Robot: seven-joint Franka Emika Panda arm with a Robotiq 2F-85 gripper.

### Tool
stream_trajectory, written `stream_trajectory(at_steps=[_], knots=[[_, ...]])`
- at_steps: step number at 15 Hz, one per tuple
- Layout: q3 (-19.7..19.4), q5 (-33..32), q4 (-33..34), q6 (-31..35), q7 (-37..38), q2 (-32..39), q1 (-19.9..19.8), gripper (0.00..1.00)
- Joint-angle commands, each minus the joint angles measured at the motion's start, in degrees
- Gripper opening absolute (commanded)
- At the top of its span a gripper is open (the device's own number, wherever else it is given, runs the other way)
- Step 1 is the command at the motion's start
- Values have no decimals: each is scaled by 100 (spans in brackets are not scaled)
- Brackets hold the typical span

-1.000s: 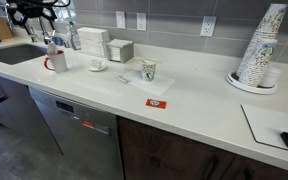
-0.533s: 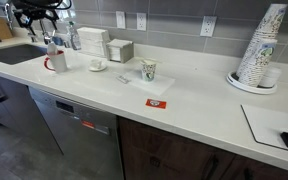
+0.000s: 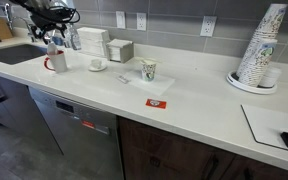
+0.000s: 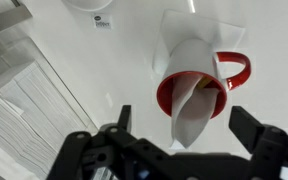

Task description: Remove the paper from the white and red mug cup and cover it on the styrofoam cup top

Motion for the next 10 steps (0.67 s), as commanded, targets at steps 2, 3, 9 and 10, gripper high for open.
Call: stream_trajectory(at_steps=[2,3,9,10], knots=[[441,248,521,202,-611,624,-344,100],[505,279,606,175,-655,713,-388,100],[813,306,1072,83,-855,1194,-532,64],[805,216,1123,94,-823,1254,-511,54]])
